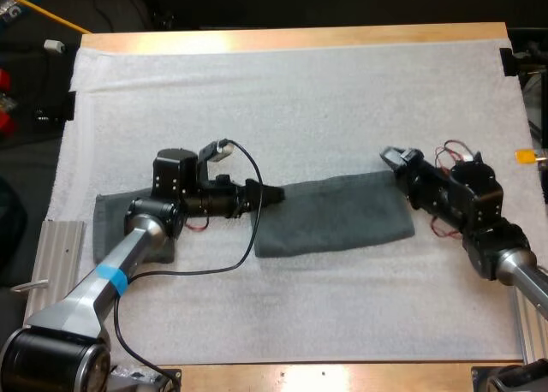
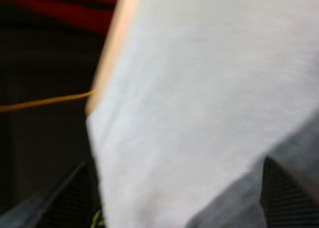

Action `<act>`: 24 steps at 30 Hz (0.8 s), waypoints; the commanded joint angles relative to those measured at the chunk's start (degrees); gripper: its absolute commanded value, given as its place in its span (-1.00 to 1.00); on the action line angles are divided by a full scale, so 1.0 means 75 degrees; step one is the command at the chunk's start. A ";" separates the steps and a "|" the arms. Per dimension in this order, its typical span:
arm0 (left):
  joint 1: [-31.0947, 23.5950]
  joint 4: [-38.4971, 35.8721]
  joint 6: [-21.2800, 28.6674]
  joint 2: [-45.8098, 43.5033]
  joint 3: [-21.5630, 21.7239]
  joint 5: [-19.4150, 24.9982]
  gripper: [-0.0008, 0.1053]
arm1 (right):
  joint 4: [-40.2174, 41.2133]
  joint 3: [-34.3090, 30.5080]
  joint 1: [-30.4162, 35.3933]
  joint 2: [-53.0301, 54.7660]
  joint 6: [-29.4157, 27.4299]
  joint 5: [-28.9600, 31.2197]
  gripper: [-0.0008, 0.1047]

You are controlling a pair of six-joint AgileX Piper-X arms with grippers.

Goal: Pick towel from pile, fold and stack

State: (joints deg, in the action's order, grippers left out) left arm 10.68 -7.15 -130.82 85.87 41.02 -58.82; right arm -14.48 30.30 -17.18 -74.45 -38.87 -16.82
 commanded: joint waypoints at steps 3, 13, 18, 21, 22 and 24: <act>-0.0001 -0.0080 -0.0066 -0.0454 0.0137 -0.0253 0.20 | -0.0152 0.0078 0.0046 0.0273 -0.0563 -0.0489 0.25; -0.0001 -0.1126 0.0023 -0.2652 0.0134 0.0574 0.20 | 0.2993 0.0708 0.0046 0.1624 -0.2922 -0.0386 0.25; -0.0001 -0.2146 0.0448 -0.3653 0.0134 0.1270 0.20 | 0.4784 0.1270 0.0046 0.2133 -0.3942 -0.0170 0.25; -0.0001 -0.3045 0.0835 -0.4290 0.0134 0.1737 0.20 | 0.5665 0.1587 0.0046 0.2359 -0.4437 -0.0127 0.25; -0.0001 -0.3417 0.0977 -0.4528 0.0134 0.1927 0.20 | 0.6021 0.1702 0.0046 0.2421 -0.4523 -0.0123 0.25; -0.0001 -0.4000 0.1218 -0.4829 0.0134 0.2208 0.20 | 0.6509 0.1903 0.0046 0.2521 -0.4686 -0.0049 0.25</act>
State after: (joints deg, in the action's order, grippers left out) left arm 10.68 -35.95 -122.39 49.77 41.51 -43.01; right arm 33.58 44.21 -17.18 -55.98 -73.14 -17.23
